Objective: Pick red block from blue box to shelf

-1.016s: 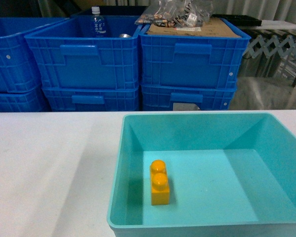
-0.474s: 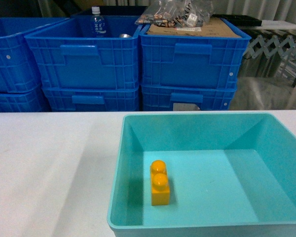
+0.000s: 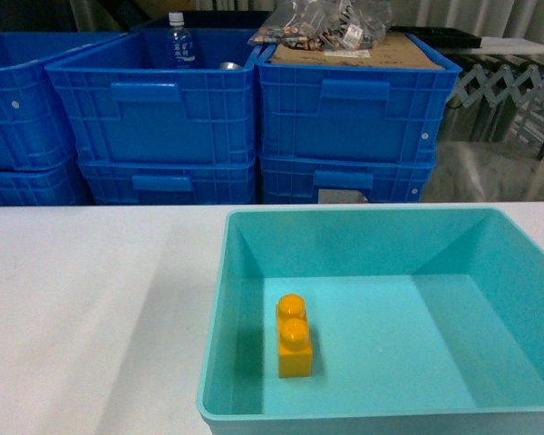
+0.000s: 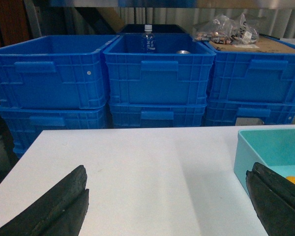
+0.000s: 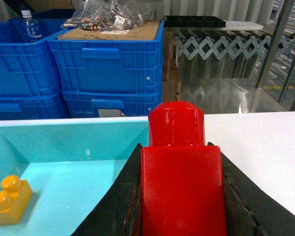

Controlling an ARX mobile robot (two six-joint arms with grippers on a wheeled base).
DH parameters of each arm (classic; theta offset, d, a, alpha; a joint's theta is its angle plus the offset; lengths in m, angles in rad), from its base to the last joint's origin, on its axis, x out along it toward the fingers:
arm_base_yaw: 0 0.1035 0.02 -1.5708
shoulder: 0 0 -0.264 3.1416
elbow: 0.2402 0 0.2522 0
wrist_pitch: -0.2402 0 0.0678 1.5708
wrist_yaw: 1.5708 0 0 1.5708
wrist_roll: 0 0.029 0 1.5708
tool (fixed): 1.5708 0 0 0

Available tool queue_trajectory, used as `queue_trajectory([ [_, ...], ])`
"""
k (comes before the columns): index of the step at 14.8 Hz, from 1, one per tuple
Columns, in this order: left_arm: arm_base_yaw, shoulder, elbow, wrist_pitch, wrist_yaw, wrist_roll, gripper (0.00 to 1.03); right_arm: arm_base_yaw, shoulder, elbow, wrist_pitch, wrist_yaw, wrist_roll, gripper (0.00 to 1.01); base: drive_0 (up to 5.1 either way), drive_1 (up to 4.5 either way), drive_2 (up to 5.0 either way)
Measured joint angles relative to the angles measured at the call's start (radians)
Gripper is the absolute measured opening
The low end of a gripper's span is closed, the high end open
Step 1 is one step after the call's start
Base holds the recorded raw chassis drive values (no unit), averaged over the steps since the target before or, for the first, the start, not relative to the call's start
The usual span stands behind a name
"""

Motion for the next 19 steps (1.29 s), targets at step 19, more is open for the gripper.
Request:
queue_trajectory([
  [19,0.002,0.0,0.0,0.0,0.0,0.0,0.98,-0.008,0.0,0.004,-0.1,-0.019,-0.011,0.27,-0.3,-0.28,-0.3],
])
